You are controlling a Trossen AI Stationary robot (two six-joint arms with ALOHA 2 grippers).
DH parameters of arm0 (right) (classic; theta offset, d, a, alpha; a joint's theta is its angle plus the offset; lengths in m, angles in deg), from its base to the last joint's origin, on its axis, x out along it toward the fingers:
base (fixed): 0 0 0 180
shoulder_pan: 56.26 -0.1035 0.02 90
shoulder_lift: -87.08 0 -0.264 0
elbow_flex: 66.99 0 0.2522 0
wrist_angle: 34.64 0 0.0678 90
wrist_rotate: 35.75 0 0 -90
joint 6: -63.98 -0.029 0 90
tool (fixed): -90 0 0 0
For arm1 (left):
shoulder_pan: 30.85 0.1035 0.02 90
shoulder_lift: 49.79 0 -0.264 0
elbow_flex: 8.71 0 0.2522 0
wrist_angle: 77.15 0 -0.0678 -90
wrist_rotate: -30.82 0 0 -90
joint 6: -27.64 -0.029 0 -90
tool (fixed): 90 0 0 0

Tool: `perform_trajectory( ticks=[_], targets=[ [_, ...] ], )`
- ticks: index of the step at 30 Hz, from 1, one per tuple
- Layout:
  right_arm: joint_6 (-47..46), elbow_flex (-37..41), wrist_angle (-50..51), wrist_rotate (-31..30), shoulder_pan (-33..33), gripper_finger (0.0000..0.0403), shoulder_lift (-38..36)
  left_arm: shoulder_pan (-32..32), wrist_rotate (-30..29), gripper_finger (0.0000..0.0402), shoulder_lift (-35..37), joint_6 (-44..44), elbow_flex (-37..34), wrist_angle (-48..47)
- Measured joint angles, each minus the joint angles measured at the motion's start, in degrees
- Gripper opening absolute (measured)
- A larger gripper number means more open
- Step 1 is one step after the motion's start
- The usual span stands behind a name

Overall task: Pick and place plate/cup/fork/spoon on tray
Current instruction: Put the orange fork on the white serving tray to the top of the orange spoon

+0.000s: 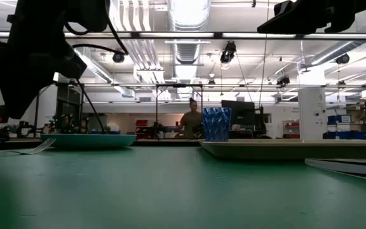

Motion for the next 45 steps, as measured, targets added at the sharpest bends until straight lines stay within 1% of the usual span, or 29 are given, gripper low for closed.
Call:
perform_trajectory(
  ticks=[3, 10, 13, 17, 34, 39, 42, 45],
  targets=[
    [0.4, 0.0, 0.4, 0.0, 0.0, 0.0057, -0.1, -0.1, -0.6, 0.0037, 0.5, -0.9, -1.6, 1.2],
    [1.0, 0.0, 0.4, 0.0, 0.0, 0.0057, -0.1, -0.3, -1.2, 0.0104, 1.2, -1.6, -7.9, 1.6],
    [1.0, 0.0, 0.5, 0.0, 0.0, 0.0057, -0.1, -0.3, -1.3, 0.0121, 1.6, -1.6, -10.8, 3.7],
    [1.0, 0.0, 0.5, 0.1, 0.0, 0.0057, -0.1, -0.3, -1.3, 0.0124, 1.7, -1.6, -12.7, 6.4],
    [1.1, 0.0, 0.8, 0.1, 0.0, 0.0057, -0.1, -0.3, -2.2, 0.0125, 1.7, -1.9, -13.6, 9.4],
    [1.1, 0.0, 0.8, 0.1, 0.0, 0.0057, -0.1, -0.3, -2.1, 0.0125, 1.8, -1.7, -16.1, 14.0],
    [1.1, 0.0, 0.8, 0.1, 0.0, 0.0057, -0.1, -0.3, -2.2, 0.0125, 1.9, -1.6, -17.0, 15.0],
    [1.1, 0.0, 0.8, 0.1, 0.0, 0.0057, -0.1, -0.3, -2.5, 0.0115, 1.9, -1.6, -17.0, 15.2]
  ],
)
